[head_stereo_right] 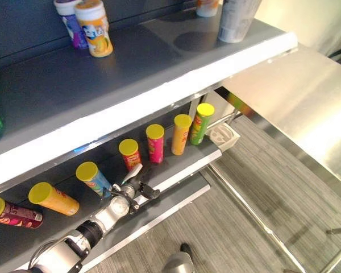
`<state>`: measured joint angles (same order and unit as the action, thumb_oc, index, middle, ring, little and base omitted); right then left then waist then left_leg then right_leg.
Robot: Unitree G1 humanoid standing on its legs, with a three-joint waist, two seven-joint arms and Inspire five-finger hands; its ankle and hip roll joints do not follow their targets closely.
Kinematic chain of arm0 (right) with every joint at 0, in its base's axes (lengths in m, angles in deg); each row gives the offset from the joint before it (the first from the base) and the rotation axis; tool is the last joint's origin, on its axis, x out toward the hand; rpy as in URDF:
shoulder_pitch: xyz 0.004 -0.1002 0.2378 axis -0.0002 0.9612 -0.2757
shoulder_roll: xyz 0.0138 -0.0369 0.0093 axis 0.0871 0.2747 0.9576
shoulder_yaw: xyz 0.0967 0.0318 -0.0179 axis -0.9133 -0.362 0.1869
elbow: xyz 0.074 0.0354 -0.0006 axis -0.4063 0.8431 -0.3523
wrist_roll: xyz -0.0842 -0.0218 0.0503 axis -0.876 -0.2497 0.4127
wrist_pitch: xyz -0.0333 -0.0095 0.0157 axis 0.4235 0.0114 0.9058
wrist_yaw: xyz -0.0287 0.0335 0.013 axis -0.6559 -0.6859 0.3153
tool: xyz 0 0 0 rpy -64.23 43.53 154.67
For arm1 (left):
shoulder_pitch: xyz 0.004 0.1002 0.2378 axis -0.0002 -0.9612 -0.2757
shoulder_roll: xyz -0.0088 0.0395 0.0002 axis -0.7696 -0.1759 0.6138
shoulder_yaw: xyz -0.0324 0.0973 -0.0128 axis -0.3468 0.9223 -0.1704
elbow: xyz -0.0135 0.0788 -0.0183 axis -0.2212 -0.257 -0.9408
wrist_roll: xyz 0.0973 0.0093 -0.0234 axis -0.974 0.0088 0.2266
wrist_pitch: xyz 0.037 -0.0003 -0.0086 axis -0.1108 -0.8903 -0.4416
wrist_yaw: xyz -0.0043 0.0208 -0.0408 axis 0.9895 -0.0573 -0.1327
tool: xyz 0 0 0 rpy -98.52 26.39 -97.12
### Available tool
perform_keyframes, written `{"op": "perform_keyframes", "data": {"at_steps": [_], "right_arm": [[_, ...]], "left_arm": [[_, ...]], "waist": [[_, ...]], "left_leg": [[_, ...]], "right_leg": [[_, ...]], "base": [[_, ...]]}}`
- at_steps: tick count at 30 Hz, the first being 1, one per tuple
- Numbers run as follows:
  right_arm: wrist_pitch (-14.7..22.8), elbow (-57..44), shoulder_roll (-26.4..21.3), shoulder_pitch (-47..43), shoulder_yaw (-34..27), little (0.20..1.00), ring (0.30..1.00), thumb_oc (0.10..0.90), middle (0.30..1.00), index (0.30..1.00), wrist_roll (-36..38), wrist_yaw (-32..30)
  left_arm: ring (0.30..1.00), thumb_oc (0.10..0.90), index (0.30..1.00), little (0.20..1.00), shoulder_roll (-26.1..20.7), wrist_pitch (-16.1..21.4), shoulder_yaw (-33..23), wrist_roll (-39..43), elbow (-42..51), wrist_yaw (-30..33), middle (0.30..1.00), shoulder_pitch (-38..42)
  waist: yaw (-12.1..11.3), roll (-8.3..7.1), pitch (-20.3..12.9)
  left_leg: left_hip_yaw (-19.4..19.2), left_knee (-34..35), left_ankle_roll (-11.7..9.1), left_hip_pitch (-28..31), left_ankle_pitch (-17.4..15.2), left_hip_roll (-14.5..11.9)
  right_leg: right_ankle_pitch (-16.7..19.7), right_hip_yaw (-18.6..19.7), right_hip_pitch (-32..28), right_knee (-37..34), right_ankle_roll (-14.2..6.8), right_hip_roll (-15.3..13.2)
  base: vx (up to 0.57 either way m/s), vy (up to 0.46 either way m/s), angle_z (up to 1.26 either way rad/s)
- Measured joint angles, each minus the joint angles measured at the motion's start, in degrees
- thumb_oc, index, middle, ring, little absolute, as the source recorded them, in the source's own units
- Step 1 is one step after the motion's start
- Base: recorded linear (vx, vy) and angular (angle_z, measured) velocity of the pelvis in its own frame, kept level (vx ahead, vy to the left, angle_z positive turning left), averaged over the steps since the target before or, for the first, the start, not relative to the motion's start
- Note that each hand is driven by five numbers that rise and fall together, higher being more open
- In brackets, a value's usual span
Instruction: Put the goods on the table back onto the shelves and tidy them up.
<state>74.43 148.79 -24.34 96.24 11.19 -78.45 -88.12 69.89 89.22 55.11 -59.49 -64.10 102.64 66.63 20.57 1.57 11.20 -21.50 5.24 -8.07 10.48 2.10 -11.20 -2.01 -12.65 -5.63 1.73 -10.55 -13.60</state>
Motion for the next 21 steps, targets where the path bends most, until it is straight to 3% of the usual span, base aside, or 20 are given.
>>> {"op": "perform_keyframes", "data": {"at_steps": [8, 15, 17, 21], "right_arm": [[-0.37, 0.45, 0.12, -0.08, -0.02, 0.900, 0.900, 0.800, 0.900, 0.900, 0.12, 0.26], [-1.65, 1.24, 0.43, -0.05, -3.44, 0.900, 0.900, 0.800, 0.900, 0.900, 0.58, 0.96], [-2.14, 2.57, 0.62, -1.09, -4.32, 0.900, 0.900, 0.800, 0.900, 0.900, 0.68, 1.78], [-2.87, 2.92, 0.48, -1.06, -3.90, 0.900, 0.900, 0.800, 0.900, 0.900, 1.01, 4.28]], "left_arm": [[0.900, 0.800, 0.900, 0.900, -0.94, 0.08, 6.36, -2.35, 2.14, -3.92, 0.900, -5.32], [0.900, 0.800, 0.900, 0.900, -11.48, 0.97, 12.33, -4.27, 17.25, -11.28, 0.900, -13.43], [0.900, 0.800, 0.900, 0.900, -15.29, 1.85, 12.00, -3.93, 20.42, -13.66, 0.900, -17.17], [0.900, 0.800, 0.900, 0.900, -17.09, 1.41, 5.46, -1.58, 18.76, -14.88, 0.900, -24.65]], "waist": [[-2.48, -0.07, -3.29], [-2.77, 1.15, -6.80], [-3.17, 1.16, -8.03], [-4.38, 1.84, -10.22]], "left_leg": [[1.67, 0.05, -0.05, -0.11, 0.03, 0.01], [1.96, 0.32, -0.01, -0.38, 0.00, 0.86], [1.71, 0.16, 0.00, 0.36, -0.01, 0.96], [1.74, 0.12, 0.04, 0.28, -0.06, 1.10]], "right_leg": [[0.03, -1.27, -0.83, 0.10, 0.04, -0.22], [0.16, -1.41, -0.94, 0.04, 0.00, -0.93], [0.17, -1.31, -1.77, -0.07, -0.04, -0.99], [0.14, -0.97, -1.54, -0.03, -0.44, -1.15]], "base": [[-0.01, 0.094, 0.08], [0.01, 0.142, 0.02], [-0.01, 0.112, -0.07], [-0.01, 0.079, 0.03]]}}
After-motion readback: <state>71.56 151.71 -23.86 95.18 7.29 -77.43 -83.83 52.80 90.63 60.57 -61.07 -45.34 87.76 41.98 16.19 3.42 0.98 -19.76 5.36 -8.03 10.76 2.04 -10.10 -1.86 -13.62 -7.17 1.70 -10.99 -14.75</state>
